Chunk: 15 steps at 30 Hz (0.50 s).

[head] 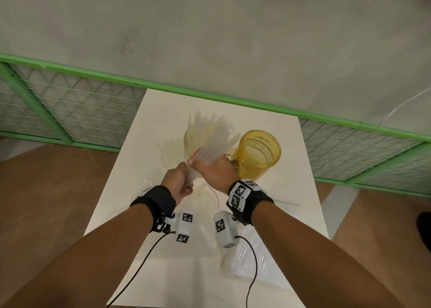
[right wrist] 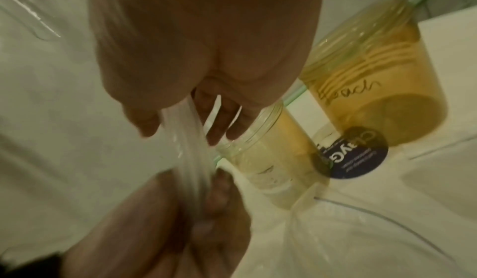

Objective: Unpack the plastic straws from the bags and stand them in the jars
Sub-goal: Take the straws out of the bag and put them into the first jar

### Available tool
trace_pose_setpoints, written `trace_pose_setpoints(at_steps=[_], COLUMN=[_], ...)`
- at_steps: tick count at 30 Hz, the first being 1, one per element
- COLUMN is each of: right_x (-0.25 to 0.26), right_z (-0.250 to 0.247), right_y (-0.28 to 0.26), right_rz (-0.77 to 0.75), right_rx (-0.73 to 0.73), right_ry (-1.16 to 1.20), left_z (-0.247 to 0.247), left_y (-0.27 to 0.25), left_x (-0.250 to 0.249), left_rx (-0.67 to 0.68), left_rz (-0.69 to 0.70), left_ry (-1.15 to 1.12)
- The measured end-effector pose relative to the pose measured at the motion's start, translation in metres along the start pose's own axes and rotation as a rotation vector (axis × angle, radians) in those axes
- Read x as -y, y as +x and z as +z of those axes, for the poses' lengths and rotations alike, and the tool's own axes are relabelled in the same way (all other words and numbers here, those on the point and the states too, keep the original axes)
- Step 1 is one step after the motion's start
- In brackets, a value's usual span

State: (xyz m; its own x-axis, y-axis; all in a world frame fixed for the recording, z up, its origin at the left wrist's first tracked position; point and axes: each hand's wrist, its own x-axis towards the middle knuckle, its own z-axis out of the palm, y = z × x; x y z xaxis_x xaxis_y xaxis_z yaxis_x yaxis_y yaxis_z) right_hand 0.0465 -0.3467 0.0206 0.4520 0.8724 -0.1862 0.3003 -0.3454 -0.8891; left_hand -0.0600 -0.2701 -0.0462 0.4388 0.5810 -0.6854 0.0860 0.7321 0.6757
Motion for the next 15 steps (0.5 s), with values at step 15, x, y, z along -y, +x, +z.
trace_pose_setpoints(at_steps=[15], right_x=[0.013], right_z=[-0.021], right_y=[0.017], right_rz=[-0.062], right_rx=[-0.369], right_ry=[-0.062], left_z=[-0.013], left_y=[0.0], left_x=[0.002], left_rx=[-0.177], left_rz=[-0.005], left_ry=[0.087])
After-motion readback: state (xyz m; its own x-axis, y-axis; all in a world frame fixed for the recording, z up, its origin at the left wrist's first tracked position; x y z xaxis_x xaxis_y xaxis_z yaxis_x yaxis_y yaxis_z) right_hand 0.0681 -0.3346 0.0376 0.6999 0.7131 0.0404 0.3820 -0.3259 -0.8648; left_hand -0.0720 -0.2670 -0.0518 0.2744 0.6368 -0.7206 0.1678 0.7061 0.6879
